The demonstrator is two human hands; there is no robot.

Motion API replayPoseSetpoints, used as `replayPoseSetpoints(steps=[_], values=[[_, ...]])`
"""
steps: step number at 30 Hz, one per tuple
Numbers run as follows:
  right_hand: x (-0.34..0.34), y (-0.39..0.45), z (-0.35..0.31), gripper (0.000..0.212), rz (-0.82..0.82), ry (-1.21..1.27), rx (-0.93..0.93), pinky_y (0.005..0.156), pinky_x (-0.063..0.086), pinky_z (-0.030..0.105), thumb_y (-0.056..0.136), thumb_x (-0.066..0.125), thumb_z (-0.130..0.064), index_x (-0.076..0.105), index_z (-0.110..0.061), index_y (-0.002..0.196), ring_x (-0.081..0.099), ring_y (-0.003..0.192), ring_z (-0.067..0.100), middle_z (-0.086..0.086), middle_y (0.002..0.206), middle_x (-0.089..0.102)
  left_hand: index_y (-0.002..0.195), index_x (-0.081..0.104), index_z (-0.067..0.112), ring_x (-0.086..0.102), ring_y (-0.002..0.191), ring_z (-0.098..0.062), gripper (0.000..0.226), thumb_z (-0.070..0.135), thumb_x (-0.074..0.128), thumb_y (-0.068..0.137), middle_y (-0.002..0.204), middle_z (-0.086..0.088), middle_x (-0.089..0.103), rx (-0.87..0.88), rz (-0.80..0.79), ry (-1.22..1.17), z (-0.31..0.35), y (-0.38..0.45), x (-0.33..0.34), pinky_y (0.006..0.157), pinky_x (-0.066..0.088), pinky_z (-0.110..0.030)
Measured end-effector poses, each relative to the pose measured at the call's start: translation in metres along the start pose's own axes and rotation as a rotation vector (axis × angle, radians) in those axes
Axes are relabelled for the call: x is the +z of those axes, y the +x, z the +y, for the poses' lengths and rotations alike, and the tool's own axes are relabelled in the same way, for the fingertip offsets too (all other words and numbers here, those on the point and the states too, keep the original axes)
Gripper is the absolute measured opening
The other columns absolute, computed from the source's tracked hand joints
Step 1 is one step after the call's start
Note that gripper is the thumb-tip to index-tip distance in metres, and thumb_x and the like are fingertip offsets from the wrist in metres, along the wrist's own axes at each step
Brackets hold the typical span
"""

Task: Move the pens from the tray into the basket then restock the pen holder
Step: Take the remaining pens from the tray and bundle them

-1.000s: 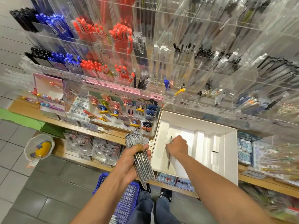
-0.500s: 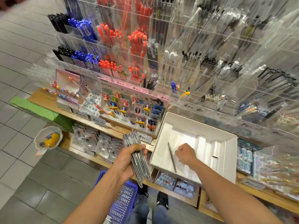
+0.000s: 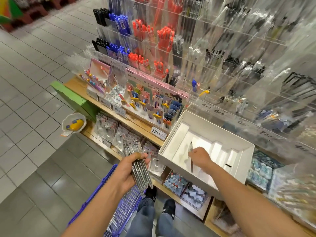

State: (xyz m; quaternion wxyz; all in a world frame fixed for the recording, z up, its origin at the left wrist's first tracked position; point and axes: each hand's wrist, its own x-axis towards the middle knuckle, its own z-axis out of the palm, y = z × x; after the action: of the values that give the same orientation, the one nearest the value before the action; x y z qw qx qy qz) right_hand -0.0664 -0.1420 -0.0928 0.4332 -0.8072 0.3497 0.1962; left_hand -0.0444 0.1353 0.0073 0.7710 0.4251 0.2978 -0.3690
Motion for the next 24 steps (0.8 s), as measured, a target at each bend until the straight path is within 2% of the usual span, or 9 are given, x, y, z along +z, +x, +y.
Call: replayPoseSetpoints(steps=[2, 4, 6, 11, 14, 16, 18, 20, 24], values=[[-0.010, -0.012, -0.007, 0.027, -0.043, 0.149, -0.010, 0.054, 0.033, 0.028, 0.095, 0.047, -0.012, 0.045, -0.014, 0.068, 0.037, 0.054, 0.017, 0.002, 0.062, 0.040, 0.108, 0.061, -0.010, 0.070, 0.066, -0.020, 0.043, 0.005, 0.068, 0.068, 0.083, -0.017, 0.074, 0.014, 0.011, -0.024, -0.006, -0.007, -0.003, 0.063, 0.060, -0.032], [-0.019, -0.026, -0.018, 0.011, -0.096, 0.269, -0.019, 0.059, 0.040, 0.031, 0.097, 0.043, -0.010, 0.052, -0.010, 0.092, 0.042, 0.063, 0.017, 0.006, 0.076, 0.047, 0.108, 0.060, -0.009, 0.069, 0.067, -0.021, 0.044, 0.006, 0.070, 0.068, 0.082, -0.016, 0.074, 0.023, 0.011, -0.024, -0.011, -0.014, -0.007, 0.064, 0.060, -0.033], [-0.023, -0.042, -0.032, 0.014, -0.147, 0.332, -0.073, 0.055, 0.038, 0.029, 0.094, 0.046, -0.005, 0.054, -0.011, 0.104, 0.042, 0.062, 0.016, 0.006, 0.079, 0.049, 0.108, 0.061, -0.008, 0.068, 0.069, -0.022, 0.045, 0.007, 0.072, 0.067, 0.082, -0.017, 0.071, 0.028, 0.012, -0.035, -0.016, -0.021, -0.012, 0.067, 0.059, -0.033], [-0.011, -0.090, -0.078, 0.026, -0.275, 0.428, -0.264, 0.050, 0.040, 0.023, 0.104, 0.037, -0.017, 0.062, -0.011, 0.110, 0.045, 0.057, 0.010, 0.004, 0.082, 0.058, 0.103, 0.065, -0.009, 0.069, 0.067, -0.023, 0.033, 0.004, 0.067, 0.073, 0.081, -0.019, 0.070, 0.040, 0.041, -0.117, -0.019, -0.036, -0.035, 0.060, 0.060, -0.032], [0.011, -0.107, -0.101, 0.027, -0.422, 0.476, -0.244, 0.051, 0.042, 0.020, 0.104, 0.037, -0.016, 0.061, -0.006, 0.111, 0.049, 0.057, 0.007, 0.002, 0.078, 0.059, 0.105, 0.064, -0.009, 0.070, 0.067, -0.023, 0.033, 0.004, 0.066, 0.075, 0.082, -0.018, 0.070, 0.063, 0.043, -0.152, -0.017, -0.046, -0.051, 0.060, 0.060, -0.033], [0.029, -0.115, -0.115, 0.022, -0.527, 0.488, -0.231, 0.052, 0.043, 0.023, 0.103, 0.038, -0.012, 0.057, 0.000, 0.104, 0.050, 0.059, 0.009, 0.005, 0.078, 0.057, 0.105, 0.064, -0.009, 0.071, 0.068, -0.023, 0.033, 0.005, 0.067, 0.076, 0.082, -0.019, 0.071, 0.097, 0.061, -0.177, -0.015, -0.053, -0.065, 0.060, 0.061, -0.032], [0.048, -0.120, -0.127, 0.015, -0.594, 0.459, -0.234, 0.052, 0.044, 0.025, 0.103, 0.040, -0.011, 0.052, -0.003, 0.099, 0.051, 0.061, 0.013, 0.008, 0.081, 0.055, 0.104, 0.064, -0.008, 0.070, 0.065, -0.022, 0.030, 0.006, 0.065, 0.077, 0.080, -0.018, 0.070, 0.119, 0.071, -0.205, -0.012, -0.062, -0.081, 0.059, 0.060, -0.031], [0.067, -0.124, -0.136, 0.010, -0.639, 0.437, -0.230, 0.050, 0.043, 0.025, 0.102, 0.044, -0.012, 0.052, -0.006, 0.104, 0.051, 0.061, 0.014, 0.009, 0.084, 0.054, 0.100, 0.066, -0.006, 0.069, 0.064, -0.021, 0.028, 0.008, 0.064, 0.075, 0.078, -0.016, 0.070, 0.138, 0.089, -0.220, -0.010, -0.072, -0.098, 0.061, 0.060, -0.031], [0.111, -0.134, -0.154, 0.016, -0.702, 0.352, -0.220, 0.049, 0.041, 0.021, 0.100, 0.049, -0.018, 0.056, -0.011, 0.112, 0.050, 0.058, 0.009, 0.004, 0.084, 0.058, 0.095, 0.071, -0.004, 0.066, 0.067, -0.020, 0.019, 0.007, 0.061, 0.083, 0.079, -0.016, 0.069, 0.198, 0.175, -0.223, -0.008, -0.094, -0.139, 0.067, 0.055, -0.031]])
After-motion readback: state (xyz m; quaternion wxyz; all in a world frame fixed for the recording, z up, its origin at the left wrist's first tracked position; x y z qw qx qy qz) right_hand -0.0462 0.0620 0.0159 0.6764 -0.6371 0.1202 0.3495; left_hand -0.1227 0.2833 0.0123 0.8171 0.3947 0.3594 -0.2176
